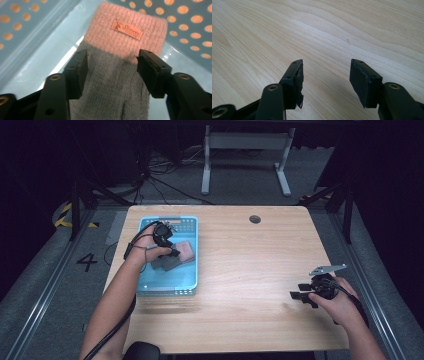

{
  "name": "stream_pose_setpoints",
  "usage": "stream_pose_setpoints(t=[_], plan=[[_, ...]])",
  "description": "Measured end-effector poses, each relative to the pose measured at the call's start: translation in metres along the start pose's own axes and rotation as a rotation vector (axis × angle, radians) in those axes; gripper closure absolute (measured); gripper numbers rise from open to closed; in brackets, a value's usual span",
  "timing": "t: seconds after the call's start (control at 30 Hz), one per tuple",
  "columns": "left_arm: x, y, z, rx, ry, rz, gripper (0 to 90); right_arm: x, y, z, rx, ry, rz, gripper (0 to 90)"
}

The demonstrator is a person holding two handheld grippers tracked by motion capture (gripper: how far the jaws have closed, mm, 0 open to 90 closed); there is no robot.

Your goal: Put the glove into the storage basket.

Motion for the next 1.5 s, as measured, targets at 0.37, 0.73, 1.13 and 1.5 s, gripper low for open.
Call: stream_pose_setpoints(t=[0.37, 0.73, 1.13, 1.5], plan=[[-0.018, 0.027, 0.012, -0.109, -0.003, 0.042, 41.6, 0.006, -0.005, 0.011, -0.002, 0.031, 0.019, 45.8], [-0.069, 0.066, 0.025, -0.216, -0.011, -0.012, 40.2, 0.014, -0.014, 0.030, -0.004, 0.082, 0.061, 45.6], [-0.133, 0.084, 0.026, -0.258, -0.044, -0.053, 35.8, 0.014, -0.026, 0.044, 0.020, 0.116, 0.085, 44.6], [-0.179, 0.061, 0.020, -0.323, -0.055, -0.136, 35.4, 0.015, -0.031, 0.044, 0.039, 0.131, 0.091, 43.7]])
Point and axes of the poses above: each handheld gripper's, and its own axes: y roughly backward along the jaws, z roughly out of its top, x roughly to its left, the point moved 3 cm from there along -y, roughly forward along the jaws, and after that the axes turned 11 degrees about -y, right-handed, at the moved point
